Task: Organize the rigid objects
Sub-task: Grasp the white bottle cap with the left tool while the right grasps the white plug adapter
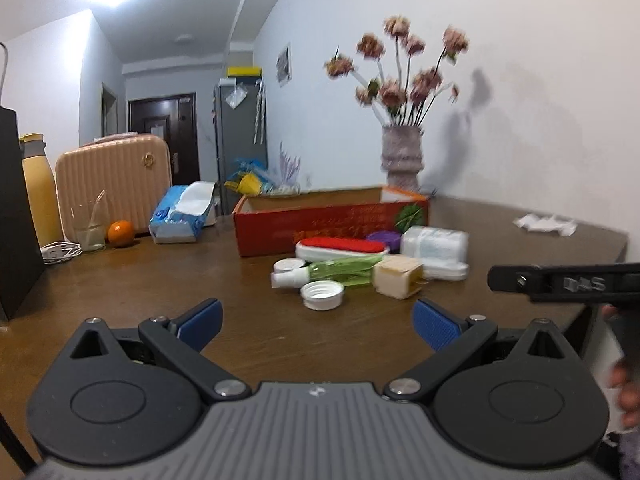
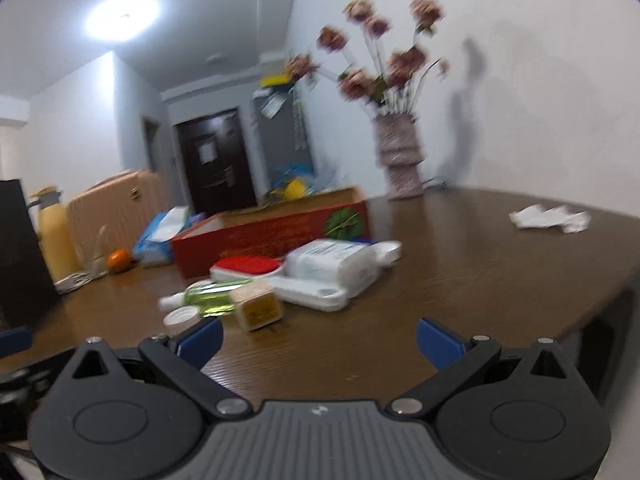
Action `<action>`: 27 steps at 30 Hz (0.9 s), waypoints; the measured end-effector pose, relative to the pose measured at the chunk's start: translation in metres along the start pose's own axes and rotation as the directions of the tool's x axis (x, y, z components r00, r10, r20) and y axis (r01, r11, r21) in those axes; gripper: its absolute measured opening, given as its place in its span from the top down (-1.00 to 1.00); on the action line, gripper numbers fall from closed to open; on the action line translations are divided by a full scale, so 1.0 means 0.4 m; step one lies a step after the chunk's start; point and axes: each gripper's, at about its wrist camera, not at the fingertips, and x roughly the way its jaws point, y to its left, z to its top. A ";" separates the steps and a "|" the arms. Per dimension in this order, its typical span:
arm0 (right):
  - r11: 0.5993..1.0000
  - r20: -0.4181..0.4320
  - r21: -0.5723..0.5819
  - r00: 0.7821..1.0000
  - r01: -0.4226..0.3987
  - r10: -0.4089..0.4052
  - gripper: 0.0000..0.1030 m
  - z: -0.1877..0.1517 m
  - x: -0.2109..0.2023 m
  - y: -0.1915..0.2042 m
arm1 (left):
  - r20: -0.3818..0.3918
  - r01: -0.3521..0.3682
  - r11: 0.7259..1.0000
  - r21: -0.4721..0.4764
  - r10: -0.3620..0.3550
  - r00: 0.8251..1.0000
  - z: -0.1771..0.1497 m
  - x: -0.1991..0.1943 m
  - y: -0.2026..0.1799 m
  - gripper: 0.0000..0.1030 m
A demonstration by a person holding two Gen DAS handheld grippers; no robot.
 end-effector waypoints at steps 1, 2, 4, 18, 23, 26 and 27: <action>0.999 -0.016 -0.034 1.000 -0.015 0.015 -1.00 0.007 0.018 0.010 | -0.023 -0.003 1.000 0.005 0.003 1.000 0.010 0.026 0.005 -1.00; 0.998 -0.021 -0.065 1.000 -0.007 0.006 -1.00 0.011 0.030 0.023 | -0.048 -0.003 1.000 0.001 0.003 0.999 0.021 0.054 0.013 -1.00; 0.994 -0.034 -0.112 0.999 0.014 -0.018 -0.98 0.028 0.063 0.045 | -0.098 0.008 1.000 -0.030 -0.011 0.995 0.041 0.108 0.033 -1.00; 0.976 -0.226 -0.146 0.966 -0.162 0.126 0.03 0.137 0.323 0.080 | -0.325 0.073 0.994 -0.078 -0.094 0.941 0.087 0.366 0.057 -0.17; 0.975 -0.264 -0.138 0.956 -0.171 0.130 0.14 0.121 0.353 0.078 | -0.349 0.087 0.992 -0.096 -0.116 0.930 0.082 0.388 0.054 0.08; 0.977 -0.258 -0.131 0.957 -0.168 0.130 0.17 0.114 0.345 0.078 | -0.343 0.092 0.992 -0.087 -0.117 0.932 0.081 0.382 0.043 0.21; 0.978 -0.256 -0.127 0.958 -0.166 0.129 0.18 0.112 0.338 0.078 | -0.337 0.091 0.992 -0.087 -0.116 0.934 0.082 0.376 0.038 0.21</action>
